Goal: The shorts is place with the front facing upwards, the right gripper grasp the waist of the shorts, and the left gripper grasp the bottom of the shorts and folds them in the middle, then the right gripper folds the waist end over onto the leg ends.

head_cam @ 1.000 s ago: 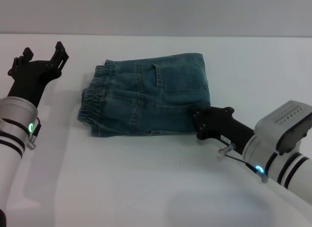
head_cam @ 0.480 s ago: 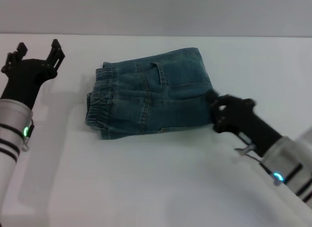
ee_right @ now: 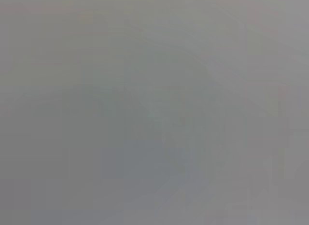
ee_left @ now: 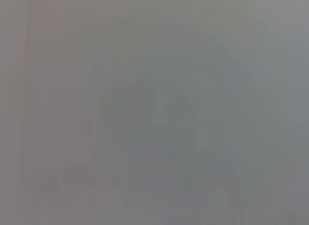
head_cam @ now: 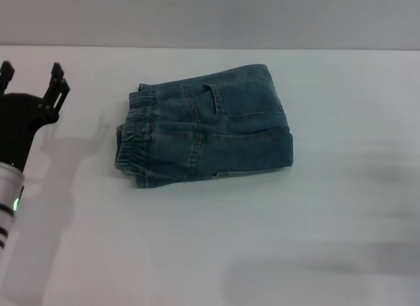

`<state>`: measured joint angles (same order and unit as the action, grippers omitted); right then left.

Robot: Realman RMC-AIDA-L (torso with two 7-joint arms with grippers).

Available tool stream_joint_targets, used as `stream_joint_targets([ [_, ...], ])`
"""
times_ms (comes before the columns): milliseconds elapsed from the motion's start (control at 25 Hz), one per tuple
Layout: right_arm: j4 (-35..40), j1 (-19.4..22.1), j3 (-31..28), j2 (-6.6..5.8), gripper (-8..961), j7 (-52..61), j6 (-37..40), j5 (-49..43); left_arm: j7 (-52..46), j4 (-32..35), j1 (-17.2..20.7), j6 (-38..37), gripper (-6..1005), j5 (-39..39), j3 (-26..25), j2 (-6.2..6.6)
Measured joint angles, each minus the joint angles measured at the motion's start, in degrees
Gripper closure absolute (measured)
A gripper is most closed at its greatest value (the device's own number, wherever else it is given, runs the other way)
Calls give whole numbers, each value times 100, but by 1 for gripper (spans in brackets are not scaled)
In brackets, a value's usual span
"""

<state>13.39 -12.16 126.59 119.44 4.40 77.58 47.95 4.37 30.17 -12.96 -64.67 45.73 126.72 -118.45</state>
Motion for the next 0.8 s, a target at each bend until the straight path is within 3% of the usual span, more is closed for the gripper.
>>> stream_joint_targets([
  [240, -278, 236, -321, 8, 893, 72, 404, 119, -95, -388, 53, -315, 165, -34, 47, -6],
  [360, -264, 307, -321, 24, 844, 236, 466, 119, -125, -409, 103, -427, 165, -21, 47, -9],
  [800, -275, 304, -333, -10, 803, 679, 461, 89, -254, -510, 130, -551, 166, -38, 72, -12],
])
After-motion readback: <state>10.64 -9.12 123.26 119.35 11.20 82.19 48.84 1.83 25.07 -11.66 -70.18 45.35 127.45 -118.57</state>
